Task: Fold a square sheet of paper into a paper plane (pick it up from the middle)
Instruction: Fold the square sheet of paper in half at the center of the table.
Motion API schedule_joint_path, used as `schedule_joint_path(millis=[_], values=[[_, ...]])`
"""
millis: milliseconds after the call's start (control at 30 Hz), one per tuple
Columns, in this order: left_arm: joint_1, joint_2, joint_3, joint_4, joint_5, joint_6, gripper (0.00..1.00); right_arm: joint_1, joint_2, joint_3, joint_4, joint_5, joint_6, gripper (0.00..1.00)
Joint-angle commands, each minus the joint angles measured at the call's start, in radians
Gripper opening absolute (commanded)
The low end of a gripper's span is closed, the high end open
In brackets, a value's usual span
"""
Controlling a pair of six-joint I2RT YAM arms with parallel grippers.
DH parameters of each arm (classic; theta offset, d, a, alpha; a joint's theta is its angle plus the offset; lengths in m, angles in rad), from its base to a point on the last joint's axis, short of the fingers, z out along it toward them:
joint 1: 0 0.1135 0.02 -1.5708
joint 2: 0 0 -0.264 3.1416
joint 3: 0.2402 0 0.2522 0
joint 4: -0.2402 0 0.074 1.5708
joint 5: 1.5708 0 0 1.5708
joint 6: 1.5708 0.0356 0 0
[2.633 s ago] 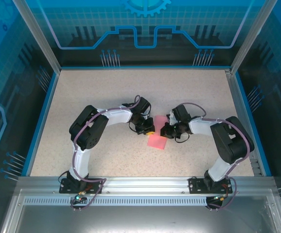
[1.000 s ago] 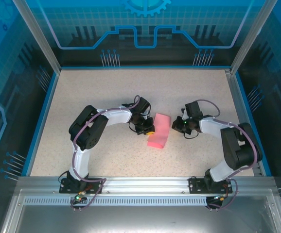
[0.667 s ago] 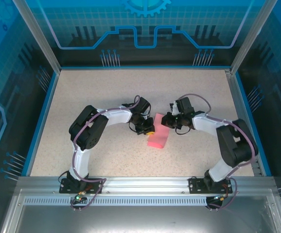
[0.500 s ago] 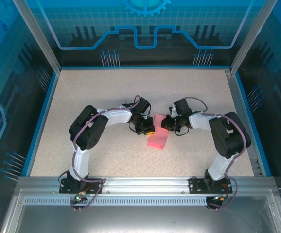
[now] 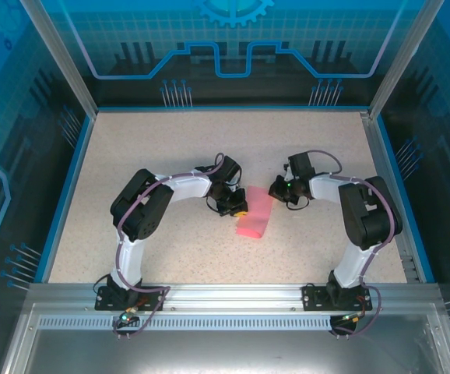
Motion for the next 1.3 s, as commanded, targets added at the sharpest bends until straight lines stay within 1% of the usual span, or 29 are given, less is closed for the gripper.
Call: schedule_joint_path(millis=[0, 167, 367, 467, 600, 700, 800, 900, 1100, 1267], values=[[-0.005, 0.108, -0.079, -0.219, -0.175, 0.012, 0.06, -0.036, 0.026, 0.014, -0.032, 0.092, 0.023, 0.06], [-0.007, 0.107, -0.077, -0.219, -0.175, 0.014, 0.06, -0.052, 0.013, 0.016, -0.019, 0.108, 0.027, 0.06], [-0.006, 0.106, -0.076, -0.22, -0.175, 0.012, 0.06, -0.028, -0.141, -0.009, -0.009, 0.092, -0.007, 0.06], [-0.007, 0.107, -0.077, -0.216, -0.175, 0.009, 0.06, -0.004, -0.194, -0.062, 0.0, -0.001, -0.014, 0.07], [-0.008, 0.106, -0.081, -0.21, -0.175, 0.008, 0.06, 0.053, -0.23, -0.14, -0.003, -0.123, 0.01, 0.06], [-0.01, 0.106, -0.083, -0.206, -0.176, 0.005, 0.06, 0.087, -0.272, -0.215, 0.016, -0.178, 0.041, 0.06], [-0.01, 0.108, -0.086, -0.198, -0.177, 0.002, 0.06, 0.12, -0.313, -0.259, 0.009, -0.193, 0.055, 0.06], [-0.012, 0.11, -0.086, -0.192, -0.177, 0.002, 0.06, 0.148, -0.312, -0.277, 0.009, -0.201, 0.062, 0.06], [-0.017, 0.11, -0.089, -0.186, -0.178, -0.005, 0.06, 0.188, -0.262, -0.286, 0.038, -0.212, 0.073, 0.06], [-0.021, 0.111, -0.091, -0.181, -0.179, -0.011, 0.06, 0.195, -0.238, -0.315, 0.038, -0.209, 0.07, 0.06]])
